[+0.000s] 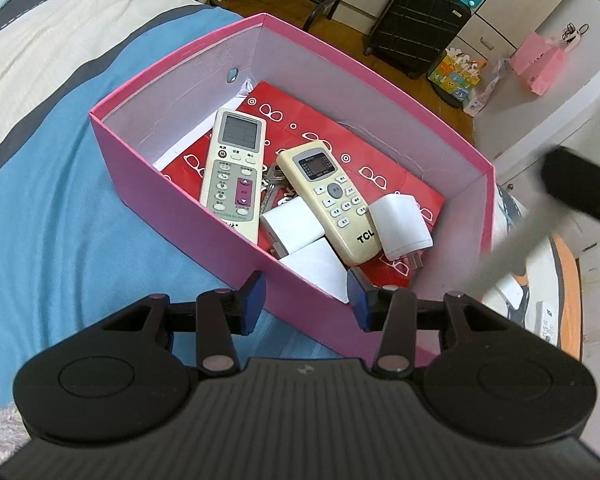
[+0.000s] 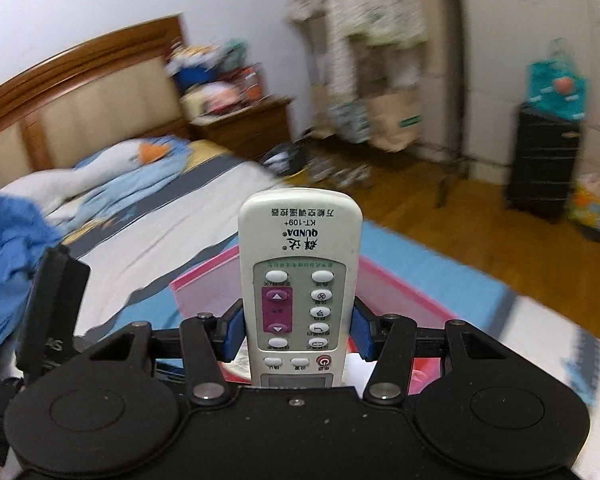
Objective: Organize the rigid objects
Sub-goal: 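Grasp the white QUNDA remote with the right tool and drop it into the box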
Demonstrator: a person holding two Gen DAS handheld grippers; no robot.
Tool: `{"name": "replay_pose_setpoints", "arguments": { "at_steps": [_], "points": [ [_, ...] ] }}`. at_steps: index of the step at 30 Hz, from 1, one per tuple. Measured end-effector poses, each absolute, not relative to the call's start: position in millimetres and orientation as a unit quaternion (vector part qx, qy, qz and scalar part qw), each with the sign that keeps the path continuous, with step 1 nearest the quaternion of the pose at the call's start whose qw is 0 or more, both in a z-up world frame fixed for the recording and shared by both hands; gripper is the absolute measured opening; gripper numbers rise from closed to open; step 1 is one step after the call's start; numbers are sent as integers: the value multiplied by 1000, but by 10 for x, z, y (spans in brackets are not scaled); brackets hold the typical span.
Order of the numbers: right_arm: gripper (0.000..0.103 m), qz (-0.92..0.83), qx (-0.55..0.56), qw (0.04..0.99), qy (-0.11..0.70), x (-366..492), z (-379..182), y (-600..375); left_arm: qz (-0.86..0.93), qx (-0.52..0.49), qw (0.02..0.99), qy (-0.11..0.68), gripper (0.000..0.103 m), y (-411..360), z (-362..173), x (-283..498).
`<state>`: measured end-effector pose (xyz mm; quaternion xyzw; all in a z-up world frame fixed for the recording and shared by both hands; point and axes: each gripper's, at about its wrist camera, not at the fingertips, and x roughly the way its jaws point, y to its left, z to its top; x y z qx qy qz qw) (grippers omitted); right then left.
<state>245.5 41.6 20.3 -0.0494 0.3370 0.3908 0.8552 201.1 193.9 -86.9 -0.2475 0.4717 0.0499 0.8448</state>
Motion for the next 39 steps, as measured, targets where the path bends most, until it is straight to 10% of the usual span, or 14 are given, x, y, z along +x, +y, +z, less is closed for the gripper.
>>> {"name": "replay_pose_setpoints", "arguments": {
  "at_steps": [39],
  "points": [
    [57,306,-136,799,500,3093,-782,918,44,-269,840,469,42,1999,-917,2001]
  ]
}}
